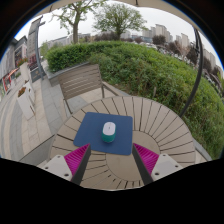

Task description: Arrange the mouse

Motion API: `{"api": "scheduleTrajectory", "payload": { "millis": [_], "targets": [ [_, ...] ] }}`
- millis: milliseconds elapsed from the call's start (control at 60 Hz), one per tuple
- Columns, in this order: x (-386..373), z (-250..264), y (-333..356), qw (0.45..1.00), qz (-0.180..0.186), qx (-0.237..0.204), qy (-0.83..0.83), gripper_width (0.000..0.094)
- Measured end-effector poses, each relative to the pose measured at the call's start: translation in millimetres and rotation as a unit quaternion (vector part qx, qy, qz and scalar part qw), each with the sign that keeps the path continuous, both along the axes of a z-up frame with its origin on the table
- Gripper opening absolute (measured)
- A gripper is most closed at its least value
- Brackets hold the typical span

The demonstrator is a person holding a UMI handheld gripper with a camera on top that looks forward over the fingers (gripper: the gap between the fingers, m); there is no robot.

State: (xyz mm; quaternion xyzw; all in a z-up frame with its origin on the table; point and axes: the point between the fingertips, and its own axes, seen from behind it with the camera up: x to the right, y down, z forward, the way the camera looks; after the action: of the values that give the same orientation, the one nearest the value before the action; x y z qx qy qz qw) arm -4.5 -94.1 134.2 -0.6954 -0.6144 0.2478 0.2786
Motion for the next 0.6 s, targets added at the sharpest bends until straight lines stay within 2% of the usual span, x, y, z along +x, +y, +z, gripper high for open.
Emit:
{"api": "scheduleTrajectory", "payload": {
  "millis": [100,233,600],
  "targets": [
    [55.7,34.6,-6.6,1.0,0.008,0.004,-0.001,0.0849],
    [106.4,50.4,-1.2,1.0,-0.008,0.021,-0.01,0.0847],
    [123.0,51.8,27.2,0.998,-0.052,0.039,-0.003,0.085]
  ]
}}
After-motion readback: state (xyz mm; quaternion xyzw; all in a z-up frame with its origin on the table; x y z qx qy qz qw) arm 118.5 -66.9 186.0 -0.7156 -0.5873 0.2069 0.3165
